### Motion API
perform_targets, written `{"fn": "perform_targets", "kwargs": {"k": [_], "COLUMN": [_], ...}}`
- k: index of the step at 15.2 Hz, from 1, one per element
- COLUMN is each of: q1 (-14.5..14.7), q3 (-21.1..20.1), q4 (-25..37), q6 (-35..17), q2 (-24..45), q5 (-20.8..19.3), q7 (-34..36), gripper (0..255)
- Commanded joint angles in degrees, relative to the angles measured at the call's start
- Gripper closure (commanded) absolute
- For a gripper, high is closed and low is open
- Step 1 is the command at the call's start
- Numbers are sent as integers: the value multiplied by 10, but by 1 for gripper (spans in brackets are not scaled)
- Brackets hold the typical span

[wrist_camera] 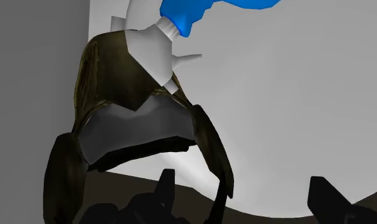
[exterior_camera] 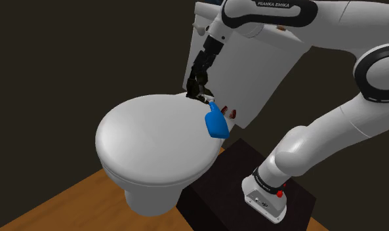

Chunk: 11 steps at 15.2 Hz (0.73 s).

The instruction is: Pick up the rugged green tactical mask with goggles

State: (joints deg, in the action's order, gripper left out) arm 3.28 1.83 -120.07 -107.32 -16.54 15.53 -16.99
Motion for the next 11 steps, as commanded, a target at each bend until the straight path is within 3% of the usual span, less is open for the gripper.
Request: {"fn": "perform_targets", "kwargs": {"k": [1,6,7,11], "q1": [0,1,1,1], "q3": [0,0,0,0], "q4": [-14,-39,-39,-39], "q6": [-15,-41,-42,-42], "q2": [1,3,3,4], "q5": [2,5,5,5], "q7": [-5,-12,-13,-13], "gripper": [0,0,255,255]}}
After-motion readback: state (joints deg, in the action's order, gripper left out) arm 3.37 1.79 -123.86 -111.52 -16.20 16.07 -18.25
